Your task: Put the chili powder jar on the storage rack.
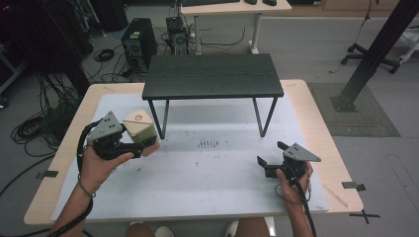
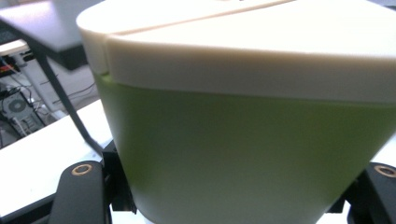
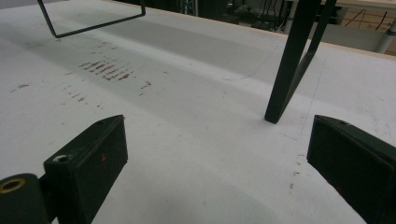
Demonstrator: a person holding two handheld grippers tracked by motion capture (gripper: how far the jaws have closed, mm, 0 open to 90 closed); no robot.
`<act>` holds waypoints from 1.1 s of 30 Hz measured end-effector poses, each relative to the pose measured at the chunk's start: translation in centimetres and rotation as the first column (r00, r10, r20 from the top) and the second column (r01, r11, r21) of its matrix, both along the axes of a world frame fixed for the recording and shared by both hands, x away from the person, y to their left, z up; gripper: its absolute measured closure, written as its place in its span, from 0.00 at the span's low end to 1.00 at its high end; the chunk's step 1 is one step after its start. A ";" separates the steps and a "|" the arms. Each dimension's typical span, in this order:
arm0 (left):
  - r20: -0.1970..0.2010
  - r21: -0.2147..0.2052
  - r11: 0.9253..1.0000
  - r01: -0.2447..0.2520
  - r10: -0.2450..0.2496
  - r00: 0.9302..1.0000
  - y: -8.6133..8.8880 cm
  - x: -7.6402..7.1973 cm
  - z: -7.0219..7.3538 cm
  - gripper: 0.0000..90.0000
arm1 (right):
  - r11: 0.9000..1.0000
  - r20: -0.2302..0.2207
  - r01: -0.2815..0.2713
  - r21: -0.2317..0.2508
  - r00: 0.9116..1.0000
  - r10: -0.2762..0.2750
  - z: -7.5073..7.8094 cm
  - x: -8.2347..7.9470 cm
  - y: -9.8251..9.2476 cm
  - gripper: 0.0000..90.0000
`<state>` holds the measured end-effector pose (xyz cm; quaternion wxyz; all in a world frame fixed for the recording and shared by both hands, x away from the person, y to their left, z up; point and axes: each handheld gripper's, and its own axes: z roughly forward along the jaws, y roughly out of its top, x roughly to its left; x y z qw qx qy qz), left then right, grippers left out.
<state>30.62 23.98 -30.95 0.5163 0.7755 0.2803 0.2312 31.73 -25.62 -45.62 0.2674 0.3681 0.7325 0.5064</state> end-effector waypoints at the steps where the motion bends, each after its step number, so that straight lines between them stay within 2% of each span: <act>1: 0.000 0.003 1.000 0.006 -0.006 1.000 -0.1 0.1 0.4 0.32 | 1.000 0.002 0.000 0.000 1.000 0.000 0.0 0.0 0.0 0.06; 9: 0.004 0.028 0.998 0.051 -0.051 0.999 -1.3 0.5 3.3 0.32 | 1.000 0.000 0.004 -0.003 1.000 -0.004 0.0 0.0 0.0 0.06; 14: 0.017 0.025 0.998 0.060 -0.061 0.998 -1.7 0.7 4.8 0.32 | 1.000 0.000 0.003 -0.004 1.000 -0.003 0.0 0.0 0.0 0.06; 17: 0.026 0.010 0.998 0.068 -0.068 0.997 -2.1 1.0 6.0 0.32 | 1.000 0.000 0.005 -0.005 1.000 -0.005 0.0 0.0 0.0 0.06; 26: 0.037 0.008 0.997 0.078 -0.078 0.996 -3.0 1.7 8.0 0.32 | 1.000 0.003 0.017 0.003 1.000 -0.017 0.0 -0.1 -0.1 0.06; 33: 0.034 -0.006 0.996 0.092 -0.092 0.995 -4.0 2.9 9.3 0.32 | 1.000 0.008 0.015 0.009 1.000 -0.015 0.1 -0.1 -0.1 0.06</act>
